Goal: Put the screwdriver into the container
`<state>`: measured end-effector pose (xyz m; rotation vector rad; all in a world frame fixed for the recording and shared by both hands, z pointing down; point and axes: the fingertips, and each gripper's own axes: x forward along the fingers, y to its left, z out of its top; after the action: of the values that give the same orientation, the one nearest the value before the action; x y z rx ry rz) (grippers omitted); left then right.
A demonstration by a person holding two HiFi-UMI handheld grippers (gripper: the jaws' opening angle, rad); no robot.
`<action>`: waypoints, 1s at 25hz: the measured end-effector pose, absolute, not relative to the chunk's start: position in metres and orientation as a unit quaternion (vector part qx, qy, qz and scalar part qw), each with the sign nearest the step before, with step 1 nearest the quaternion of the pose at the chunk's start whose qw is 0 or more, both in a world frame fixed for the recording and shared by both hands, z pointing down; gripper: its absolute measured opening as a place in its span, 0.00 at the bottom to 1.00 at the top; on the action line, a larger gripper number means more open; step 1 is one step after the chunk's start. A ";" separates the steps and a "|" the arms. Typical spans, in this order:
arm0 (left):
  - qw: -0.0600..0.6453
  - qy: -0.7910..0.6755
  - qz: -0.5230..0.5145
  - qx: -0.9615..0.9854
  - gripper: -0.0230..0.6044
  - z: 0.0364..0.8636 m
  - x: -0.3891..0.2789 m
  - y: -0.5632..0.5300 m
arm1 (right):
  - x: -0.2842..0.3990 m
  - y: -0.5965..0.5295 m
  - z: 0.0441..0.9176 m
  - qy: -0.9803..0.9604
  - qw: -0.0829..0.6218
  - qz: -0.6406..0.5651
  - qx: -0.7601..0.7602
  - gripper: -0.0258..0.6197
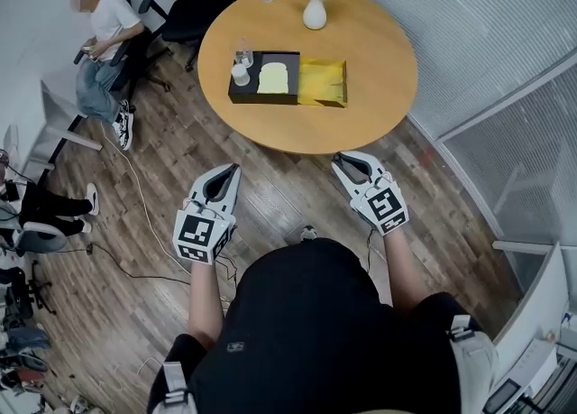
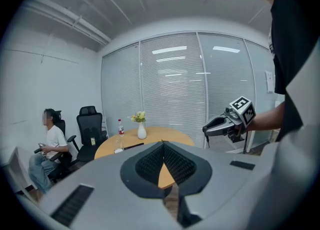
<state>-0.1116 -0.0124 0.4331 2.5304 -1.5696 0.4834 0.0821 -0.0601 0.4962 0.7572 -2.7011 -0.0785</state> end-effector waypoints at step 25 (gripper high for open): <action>0.103 -0.481 0.143 0.859 0.05 0.475 -0.120 -0.118 | 0.078 -0.149 0.520 -0.931 0.211 -0.012 0.296 0.13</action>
<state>-0.1197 -0.1182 0.4755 2.5343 -1.4205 0.4232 0.0775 -0.1489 0.5196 0.8234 -2.5889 -0.0321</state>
